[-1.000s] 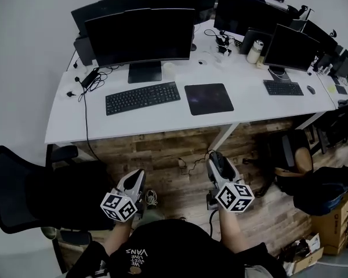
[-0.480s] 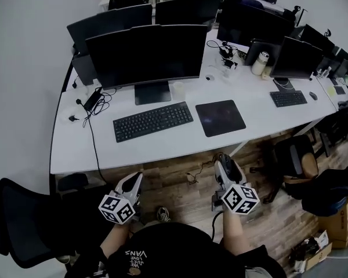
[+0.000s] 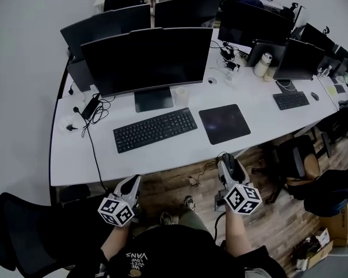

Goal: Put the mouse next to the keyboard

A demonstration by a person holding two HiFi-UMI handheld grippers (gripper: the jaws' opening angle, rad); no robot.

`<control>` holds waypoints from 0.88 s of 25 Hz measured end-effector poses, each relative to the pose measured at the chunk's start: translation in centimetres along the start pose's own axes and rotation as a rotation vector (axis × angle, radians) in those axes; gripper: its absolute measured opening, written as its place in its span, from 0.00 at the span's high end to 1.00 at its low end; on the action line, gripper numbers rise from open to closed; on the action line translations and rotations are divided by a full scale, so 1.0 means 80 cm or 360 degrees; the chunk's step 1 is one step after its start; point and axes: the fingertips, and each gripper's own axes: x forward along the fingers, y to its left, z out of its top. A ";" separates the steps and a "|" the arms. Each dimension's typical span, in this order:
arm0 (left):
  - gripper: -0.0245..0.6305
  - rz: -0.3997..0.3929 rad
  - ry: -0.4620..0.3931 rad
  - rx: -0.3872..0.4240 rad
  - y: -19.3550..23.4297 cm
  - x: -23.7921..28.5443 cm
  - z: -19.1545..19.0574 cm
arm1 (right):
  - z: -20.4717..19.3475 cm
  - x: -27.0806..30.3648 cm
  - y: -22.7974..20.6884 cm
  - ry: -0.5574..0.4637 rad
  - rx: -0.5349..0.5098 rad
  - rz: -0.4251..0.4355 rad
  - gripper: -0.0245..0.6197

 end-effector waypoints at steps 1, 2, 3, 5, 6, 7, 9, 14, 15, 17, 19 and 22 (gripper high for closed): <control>0.96 0.0007 0.0004 -0.0007 0.000 0.005 -0.001 | 0.003 0.007 -0.003 0.0004 -0.0001 0.0005 0.53; 0.96 0.0014 0.0005 -0.0012 0.000 0.011 -0.001 | 0.006 0.015 -0.006 0.0009 -0.0001 0.0010 0.53; 0.96 0.0021 0.0003 -0.0017 -0.001 0.017 0.001 | 0.010 0.023 -0.010 0.0013 -0.0001 0.0017 0.53; 0.96 0.0036 -0.0006 -0.0017 -0.005 0.031 0.006 | 0.021 0.042 -0.016 0.0022 -0.0005 0.0038 0.53; 0.96 0.0046 -0.0011 -0.0014 -0.007 0.038 0.009 | 0.026 0.051 -0.019 0.0030 -0.0011 0.0052 0.53; 0.96 0.0059 -0.0020 -0.0012 -0.008 0.046 0.012 | 0.030 0.060 -0.022 0.0039 -0.0019 0.0067 0.53; 0.96 0.0088 -0.0052 -0.0012 -0.009 0.061 0.019 | 0.040 0.080 -0.029 0.0052 -0.0034 0.0100 0.53; 0.96 0.0164 -0.0128 -0.0028 -0.019 0.096 0.027 | 0.072 0.124 -0.045 0.0059 -0.0077 0.0194 0.53; 0.96 0.0180 -0.0139 -0.0032 -0.022 0.102 0.027 | 0.079 0.131 -0.047 0.0058 -0.0089 0.0217 0.53; 0.96 0.0214 -0.0161 -0.0033 -0.026 0.113 0.026 | 0.092 0.148 -0.052 0.0054 -0.0110 0.0265 0.53; 0.96 0.0248 -0.0183 -0.0035 -0.029 0.121 0.026 | 0.100 0.164 -0.056 0.0055 -0.0130 0.0311 0.53; 0.96 0.0303 -0.0215 -0.0045 -0.034 0.126 0.023 | 0.106 0.186 -0.058 0.0075 -0.0157 0.0372 0.53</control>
